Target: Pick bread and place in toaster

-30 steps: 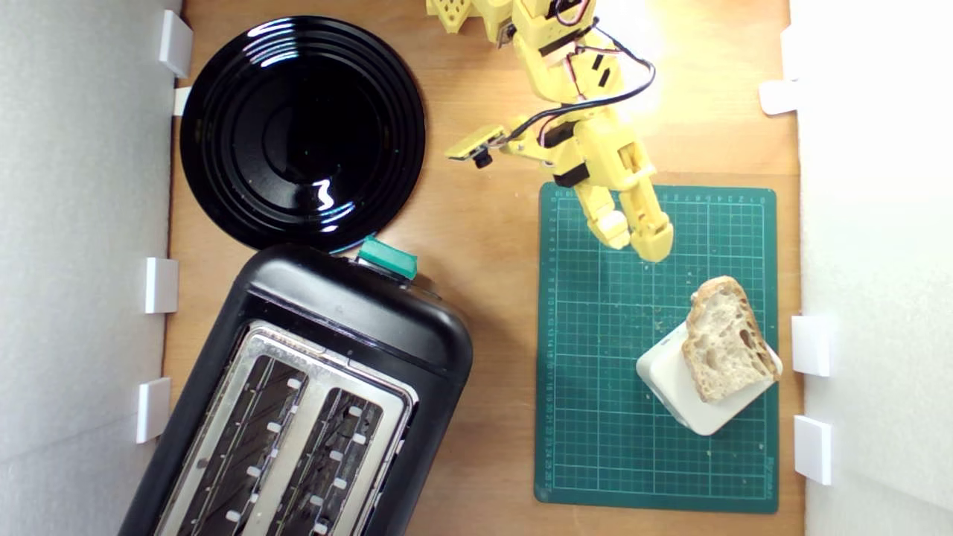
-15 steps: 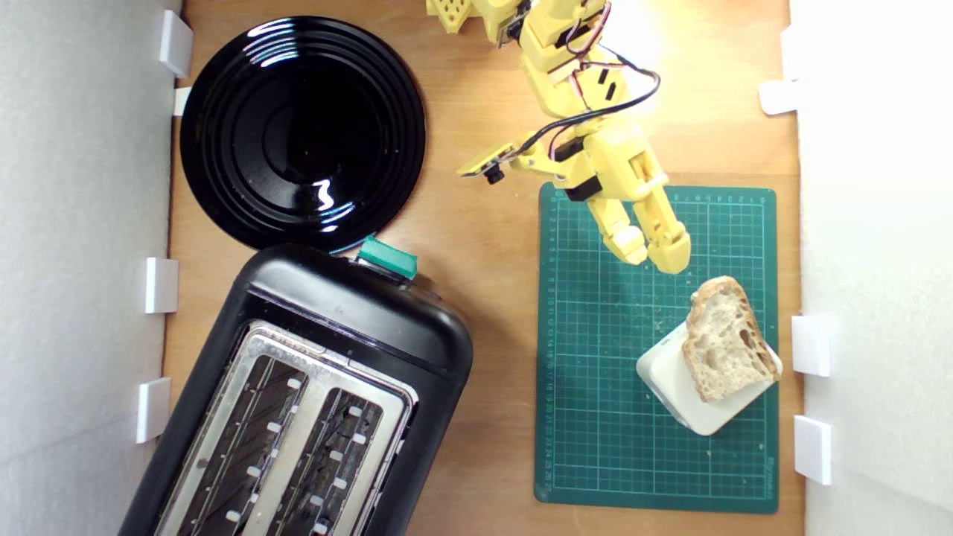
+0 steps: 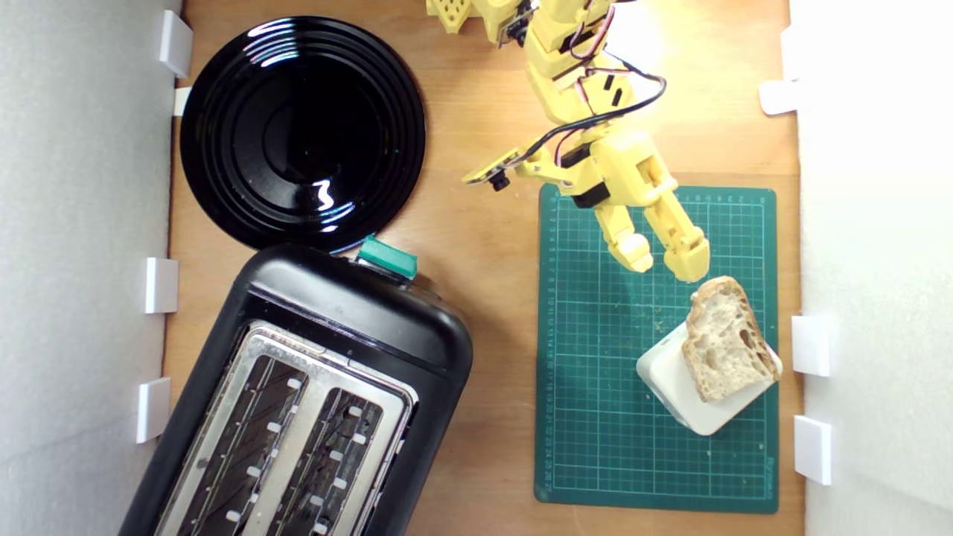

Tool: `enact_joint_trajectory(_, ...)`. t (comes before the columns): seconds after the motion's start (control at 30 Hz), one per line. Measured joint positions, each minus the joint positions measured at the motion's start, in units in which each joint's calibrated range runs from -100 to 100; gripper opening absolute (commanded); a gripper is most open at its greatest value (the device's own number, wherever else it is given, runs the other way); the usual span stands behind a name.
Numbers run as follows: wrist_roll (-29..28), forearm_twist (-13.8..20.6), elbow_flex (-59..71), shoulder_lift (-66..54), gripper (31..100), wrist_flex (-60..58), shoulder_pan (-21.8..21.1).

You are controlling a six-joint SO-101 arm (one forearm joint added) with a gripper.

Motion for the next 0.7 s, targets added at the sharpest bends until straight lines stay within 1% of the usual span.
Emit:
enact_joint_trajectory(0.17, 0.0, 0.4, -2.4, 4.5, 98.0, 0.0, 0.0)
enact_joint_trajectory(0.37, 0.0, 0.6, -4.9, 6.5, 98.0, -1.1, 0.0)
enact_joint_trajectory(0.47, 0.1, 0.6, -5.6, 6.6, 97.8, -1.3, -0.9)
enact_joint_trajectory(0.53, 0.1, 1.3, -6.0, 6.6, 97.6, -1.3, -1.4)
enact_joint_trajectory(0.63, 0.1, 0.1, -6.7, 6.6, 97.5, -1.3, -2.0)
enact_joint_trajectory(0.7, 0.1, 0.0, -6.9, 6.6, 97.5, -1.4, -2.1)
